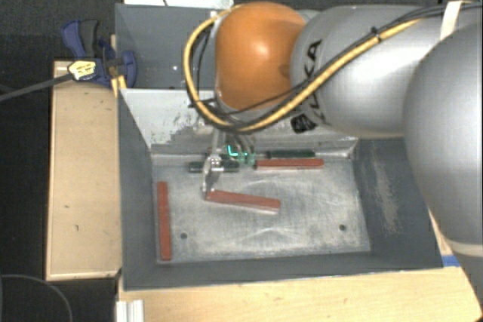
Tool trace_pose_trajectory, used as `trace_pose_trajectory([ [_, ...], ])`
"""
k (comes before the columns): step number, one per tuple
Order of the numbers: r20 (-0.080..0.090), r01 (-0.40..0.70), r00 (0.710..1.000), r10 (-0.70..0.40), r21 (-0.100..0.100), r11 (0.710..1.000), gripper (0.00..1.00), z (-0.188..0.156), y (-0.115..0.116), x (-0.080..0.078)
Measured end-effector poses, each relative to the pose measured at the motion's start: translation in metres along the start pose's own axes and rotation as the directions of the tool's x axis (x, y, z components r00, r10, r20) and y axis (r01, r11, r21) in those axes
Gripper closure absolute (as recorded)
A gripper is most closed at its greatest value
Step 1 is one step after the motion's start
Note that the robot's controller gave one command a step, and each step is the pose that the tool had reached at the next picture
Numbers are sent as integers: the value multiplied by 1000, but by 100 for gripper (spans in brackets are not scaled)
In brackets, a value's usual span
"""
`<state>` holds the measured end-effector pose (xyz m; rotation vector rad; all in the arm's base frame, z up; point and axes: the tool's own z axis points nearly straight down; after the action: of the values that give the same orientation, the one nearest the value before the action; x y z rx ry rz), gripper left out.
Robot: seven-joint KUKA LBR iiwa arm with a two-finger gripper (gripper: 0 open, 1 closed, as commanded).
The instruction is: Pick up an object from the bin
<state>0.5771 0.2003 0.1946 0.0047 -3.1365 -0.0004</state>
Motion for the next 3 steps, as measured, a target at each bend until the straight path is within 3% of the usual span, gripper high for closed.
trace_pose_trajectory([
  [1,8,-4,1000,4,-1,1000,0,-5,-1,-2],
  [2,14,2,1000,-2,-3,1000,0,48,-14,-11],
  [3,5,-133,991,133,-1,991,0,80,-40,-6],
])
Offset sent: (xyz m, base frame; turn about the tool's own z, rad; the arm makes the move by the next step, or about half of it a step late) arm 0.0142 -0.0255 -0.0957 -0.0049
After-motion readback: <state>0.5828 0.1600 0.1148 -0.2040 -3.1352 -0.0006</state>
